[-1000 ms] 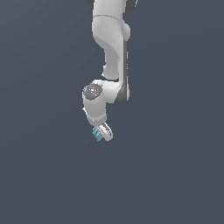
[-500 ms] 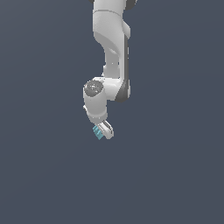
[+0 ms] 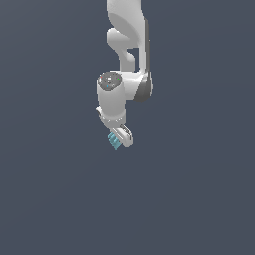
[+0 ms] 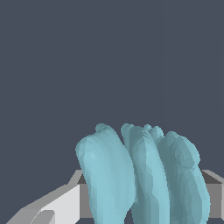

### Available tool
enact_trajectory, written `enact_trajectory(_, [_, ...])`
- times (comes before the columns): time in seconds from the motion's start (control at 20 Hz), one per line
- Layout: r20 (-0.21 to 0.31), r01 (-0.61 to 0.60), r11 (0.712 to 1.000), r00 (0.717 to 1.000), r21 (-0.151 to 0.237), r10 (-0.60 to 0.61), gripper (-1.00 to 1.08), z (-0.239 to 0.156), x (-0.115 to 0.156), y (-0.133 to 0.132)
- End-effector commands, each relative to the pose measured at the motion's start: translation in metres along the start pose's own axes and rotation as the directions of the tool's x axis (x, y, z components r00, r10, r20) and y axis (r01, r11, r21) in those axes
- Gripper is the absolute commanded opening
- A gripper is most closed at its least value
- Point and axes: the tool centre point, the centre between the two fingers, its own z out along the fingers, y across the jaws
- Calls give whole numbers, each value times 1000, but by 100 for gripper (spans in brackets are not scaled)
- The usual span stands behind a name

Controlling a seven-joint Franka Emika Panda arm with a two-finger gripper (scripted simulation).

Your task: Pick up the object and move it to a goal position.

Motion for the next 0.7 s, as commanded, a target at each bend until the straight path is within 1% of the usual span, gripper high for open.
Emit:
enact_trajectory(0.0, [0, 0, 1000, 1000, 1, 0, -100, -22, -9, 2])
enact_trajectory(0.65, [-2, -1, 1000, 1000, -1, 1, -100, -151, -59, 13])
